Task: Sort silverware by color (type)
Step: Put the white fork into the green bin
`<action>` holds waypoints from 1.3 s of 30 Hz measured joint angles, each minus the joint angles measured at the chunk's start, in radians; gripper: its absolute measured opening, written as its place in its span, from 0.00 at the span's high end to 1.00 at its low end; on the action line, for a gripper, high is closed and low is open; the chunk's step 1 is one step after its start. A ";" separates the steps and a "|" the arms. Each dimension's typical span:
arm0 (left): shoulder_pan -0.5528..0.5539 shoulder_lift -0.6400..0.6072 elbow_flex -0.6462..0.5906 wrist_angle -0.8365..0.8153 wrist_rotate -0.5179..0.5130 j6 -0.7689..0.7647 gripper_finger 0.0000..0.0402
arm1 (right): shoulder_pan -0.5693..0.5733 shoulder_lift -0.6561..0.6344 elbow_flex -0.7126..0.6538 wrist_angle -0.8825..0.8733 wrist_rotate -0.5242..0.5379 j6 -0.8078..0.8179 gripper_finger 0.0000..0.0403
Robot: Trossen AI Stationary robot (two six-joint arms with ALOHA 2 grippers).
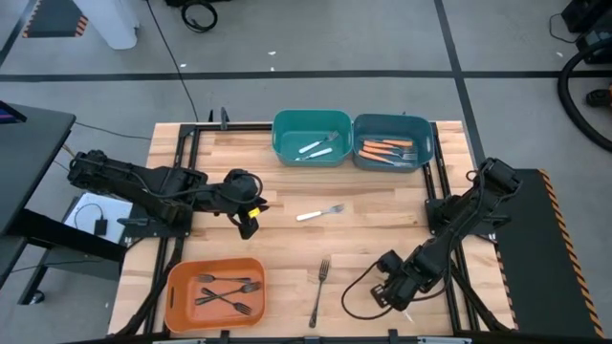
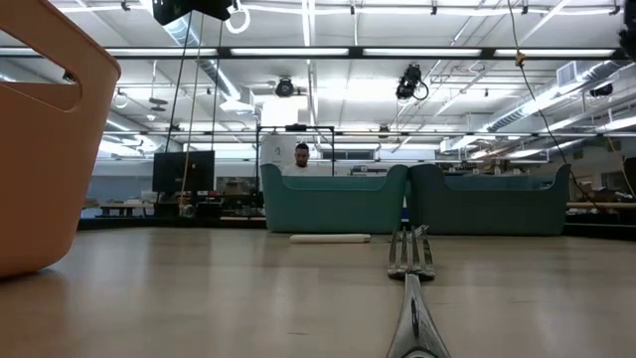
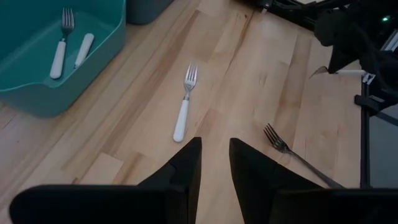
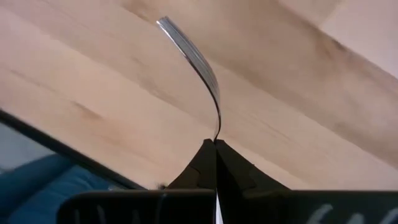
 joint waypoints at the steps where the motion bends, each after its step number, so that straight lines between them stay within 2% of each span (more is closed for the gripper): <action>1: 0.000 0.000 0.000 0.000 0.000 0.000 0.77 | -0.005 0.000 0.009 -0.005 0.020 -0.002 1.00; 4: 0.009 0.000 0.000 0.005 0.000 -0.004 0.77 | -0.036 0.000 0.034 -0.017 0.103 -0.042 1.00; 9: 0.059 0.000 0.000 0.061 0.000 -0.025 0.77 | -0.145 -0.031 0.077 0.001 0.314 -0.201 1.00; 12: 0.105 0.000 0.000 0.111 0.000 -0.020 0.77 | -0.238 -0.065 0.102 0.040 0.410 -0.369 1.00; 15: 0.145 0.000 0.000 0.172 0.014 0.046 0.77 | -0.336 -0.098 0.129 0.103 0.463 -0.570 1.00; 19: 0.198 0.001 0.000 0.273 0.122 0.154 0.77 | -0.470 -0.147 0.156 0.260 0.472 -0.875 1.00; 24: 0.263 0.009 0.000 0.393 0.274 0.269 0.77 | -0.623 -0.205 0.184 0.449 0.390 -1.199 1.00; 28: 0.317 0.017 0.001 0.438 0.319 0.287 0.77 | -0.729 -0.261 0.212 0.519 0.267 -1.367 1.00; 31: 0.363 0.023 0.001 0.449 0.338 0.268 0.77 | -0.797 -0.299 0.224 0.528 0.177 -1.443 1.00; 34: 0.414 0.051 0.001 0.474 0.439 0.253 0.77 | -0.858 -0.325 0.226 0.540 0.094 -1.496 1.00; 37: 0.451 0.091 0.001 0.573 0.538 0.252 0.77 | -0.908 -0.329 0.227 0.540 0.003 -1.524 1.00; 39: 0.472 0.120 0.001 0.641 0.569 0.252 0.77 | -0.933 -0.328 0.227 0.536 -0.048 -1.535 1.00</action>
